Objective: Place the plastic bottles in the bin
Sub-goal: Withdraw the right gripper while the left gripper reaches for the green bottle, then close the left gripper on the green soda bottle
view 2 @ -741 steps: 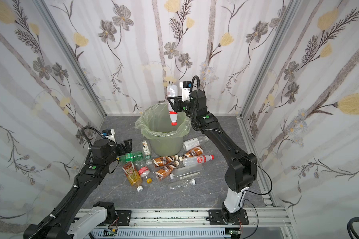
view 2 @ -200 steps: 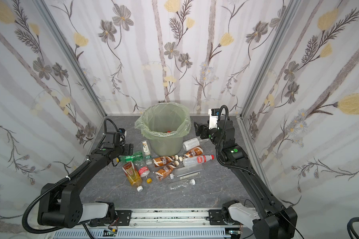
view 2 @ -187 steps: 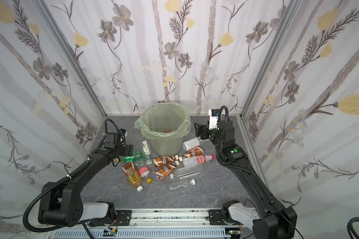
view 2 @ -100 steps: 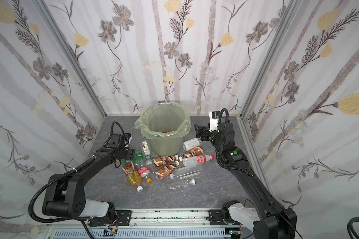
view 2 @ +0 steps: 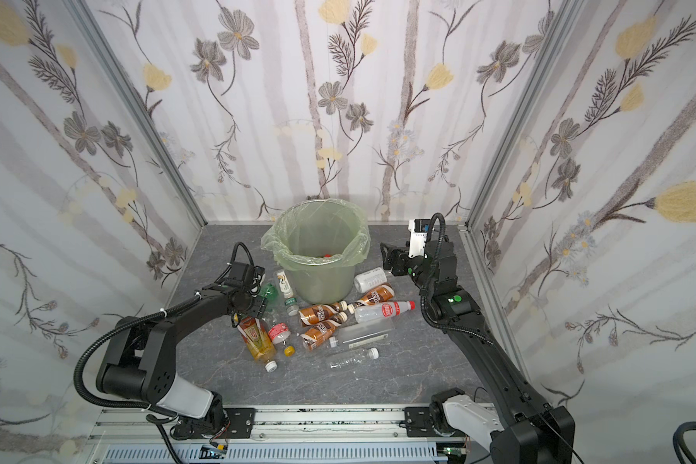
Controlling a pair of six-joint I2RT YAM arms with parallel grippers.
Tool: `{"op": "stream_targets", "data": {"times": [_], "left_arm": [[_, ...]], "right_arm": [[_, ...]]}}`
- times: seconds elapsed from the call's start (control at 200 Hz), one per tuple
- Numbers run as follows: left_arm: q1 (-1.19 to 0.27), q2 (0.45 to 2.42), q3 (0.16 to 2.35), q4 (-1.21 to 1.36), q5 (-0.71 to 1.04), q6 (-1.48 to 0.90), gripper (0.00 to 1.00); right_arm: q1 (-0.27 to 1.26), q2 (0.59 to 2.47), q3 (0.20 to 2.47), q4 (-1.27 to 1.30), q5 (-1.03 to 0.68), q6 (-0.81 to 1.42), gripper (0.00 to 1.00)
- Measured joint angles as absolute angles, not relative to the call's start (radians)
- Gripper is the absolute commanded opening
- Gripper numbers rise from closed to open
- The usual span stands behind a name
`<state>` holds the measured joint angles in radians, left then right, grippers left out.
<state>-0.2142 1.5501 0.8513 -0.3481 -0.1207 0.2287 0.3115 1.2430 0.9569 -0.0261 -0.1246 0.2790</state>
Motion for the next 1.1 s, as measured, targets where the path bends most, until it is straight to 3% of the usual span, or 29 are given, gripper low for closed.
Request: {"op": "stream_targets", "data": {"times": [0.15,0.265,0.675,1.099], "left_arm": [[-0.215,1.585,0.865,-0.351,-0.124,0.229,0.74],[-0.215,1.609,0.875,-0.356,-0.137,0.229,0.63],[-0.208,1.601,0.897,-0.375,-0.182,0.224,0.55],[-0.18,1.528,0.919,-0.381,-0.198,0.202,0.54]], "right_arm": [[0.307,1.24,0.945,-0.026,-0.126,0.279,0.84],[0.303,1.231,0.935,-0.025,-0.128,0.279,0.84],[0.29,1.209,0.91,-0.019,-0.128,0.279,0.84],[0.291,1.208,0.907,-0.019,-0.128,0.287,0.84]]}}
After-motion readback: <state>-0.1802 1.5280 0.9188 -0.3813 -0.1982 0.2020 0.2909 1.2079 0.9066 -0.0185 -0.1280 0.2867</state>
